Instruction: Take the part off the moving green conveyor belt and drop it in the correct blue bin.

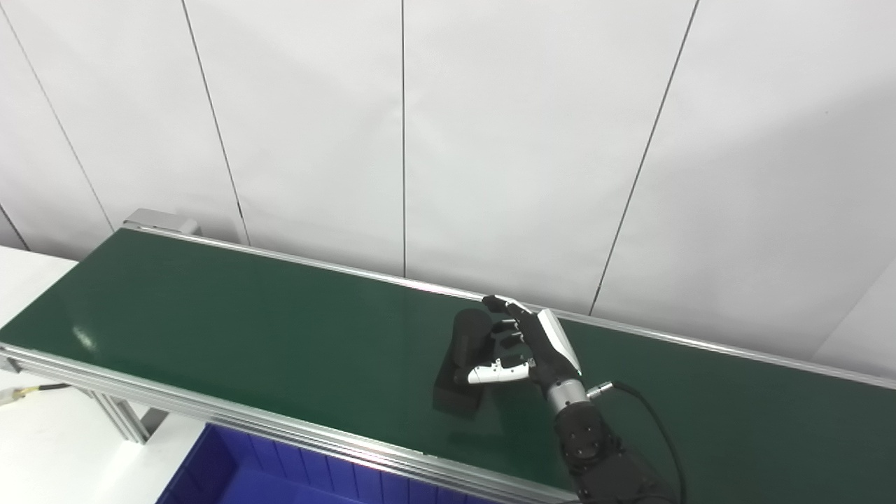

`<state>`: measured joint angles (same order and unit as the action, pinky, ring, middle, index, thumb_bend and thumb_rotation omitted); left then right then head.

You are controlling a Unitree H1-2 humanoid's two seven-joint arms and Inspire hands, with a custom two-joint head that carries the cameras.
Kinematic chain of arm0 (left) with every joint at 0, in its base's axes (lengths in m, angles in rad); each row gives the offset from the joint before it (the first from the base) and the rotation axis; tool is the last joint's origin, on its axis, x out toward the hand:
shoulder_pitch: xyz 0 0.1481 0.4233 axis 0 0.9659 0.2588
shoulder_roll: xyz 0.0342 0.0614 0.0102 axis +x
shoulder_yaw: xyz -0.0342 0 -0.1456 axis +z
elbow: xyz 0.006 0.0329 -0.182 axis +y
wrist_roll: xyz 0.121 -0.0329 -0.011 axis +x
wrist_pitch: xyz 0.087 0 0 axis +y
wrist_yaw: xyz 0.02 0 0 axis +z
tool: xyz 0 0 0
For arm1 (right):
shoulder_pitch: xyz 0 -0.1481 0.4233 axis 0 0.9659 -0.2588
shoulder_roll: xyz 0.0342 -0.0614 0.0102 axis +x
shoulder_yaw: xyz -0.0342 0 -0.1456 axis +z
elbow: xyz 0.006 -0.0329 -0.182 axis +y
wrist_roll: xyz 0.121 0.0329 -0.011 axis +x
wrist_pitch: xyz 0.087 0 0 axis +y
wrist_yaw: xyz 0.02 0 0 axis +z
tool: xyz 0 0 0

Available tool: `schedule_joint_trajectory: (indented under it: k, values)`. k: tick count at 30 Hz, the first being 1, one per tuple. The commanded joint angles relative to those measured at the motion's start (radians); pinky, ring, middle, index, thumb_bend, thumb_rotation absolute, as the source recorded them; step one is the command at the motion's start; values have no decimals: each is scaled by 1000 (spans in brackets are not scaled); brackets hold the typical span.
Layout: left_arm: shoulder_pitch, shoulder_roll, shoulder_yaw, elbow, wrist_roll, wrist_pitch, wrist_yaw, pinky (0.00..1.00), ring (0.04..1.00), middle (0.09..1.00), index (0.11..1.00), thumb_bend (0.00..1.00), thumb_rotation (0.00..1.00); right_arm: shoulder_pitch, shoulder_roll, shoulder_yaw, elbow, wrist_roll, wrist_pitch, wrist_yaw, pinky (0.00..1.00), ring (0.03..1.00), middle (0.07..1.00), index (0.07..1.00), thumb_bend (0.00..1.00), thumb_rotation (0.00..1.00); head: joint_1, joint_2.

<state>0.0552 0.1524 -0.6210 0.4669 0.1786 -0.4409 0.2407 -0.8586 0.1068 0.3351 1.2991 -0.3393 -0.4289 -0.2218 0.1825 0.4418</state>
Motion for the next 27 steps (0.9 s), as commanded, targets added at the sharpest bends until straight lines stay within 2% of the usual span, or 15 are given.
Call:
schedule_joint_trajectory:
  k: [1, 6, 8, 9, 10, 11, 12, 14, 27]
  values:
    - [-12, -15, -15, -42, 11, -29, 2, 567, 601, 609, 601, 952, 114, -54, 0, 1, -16, -3, -40, -32, 601, 708, 826, 808, 1000, 201, -1, 2]
    - [-12, -12, -13, -42, 12, -29, -3, 569, 603, 612, 601, 953, 124, -48, 4, 2, -30, -1, -40, -50, 525, 626, 723, 751, 995, 184, -4, 3]
    - [-12, -11, -13, -41, 9, -29, -5, 569, 602, 611, 602, 951, 126, -50, 7, 3, -26, -5, -40, -66, 472, 566, 669, 703, 952, 152, -4, 3]
    - [-13, -11, -12, -41, 8, -29, -6, 569, 601, 611, 603, 951, 127, -52, 9, 2, -23, -6, -39, -74, 411, 503, 611, 650, 888, 73, -6, 4]
    - [-13, -11, -13, -41, 9, -29, -5, 569, 601, 611, 603, 951, 127, -54, 11, 1, -16, -9, -39, -88, 404, 496, 604, 643, 879, 62, -6, 4]
    - [-13, -10, -14, -41, 10, -29, -4, 569, 601, 611, 603, 950, 127, -57, 12, 1, -10, -14, -39, -101, 384, 465, 531, 584, 707, 32, -6, 4]
    - [-14, -10, -15, -41, 11, -29, -1, 569, 601, 610, 602, 950, 125, -58, 12, 2, -7, -19, -38, -110, 368, 432, 499, 556, 595, 12, -6, 4]
    - [-14, -9, -17, -41, 14, -29, 2, 569, 601, 610, 602, 947, 122, -57, 11, 3, -7, -24, -39, -117, 328, 393, 477, 535, 529, 2, -6, 4]
    - [-13, -2, -11, -41, 11, -29, -10, 581, 608, 616, 603, 949, 130, -31, -8, 6, -78, -10, -41, -98, 301, 376, 466, 536, 514, 0, -28, 11]
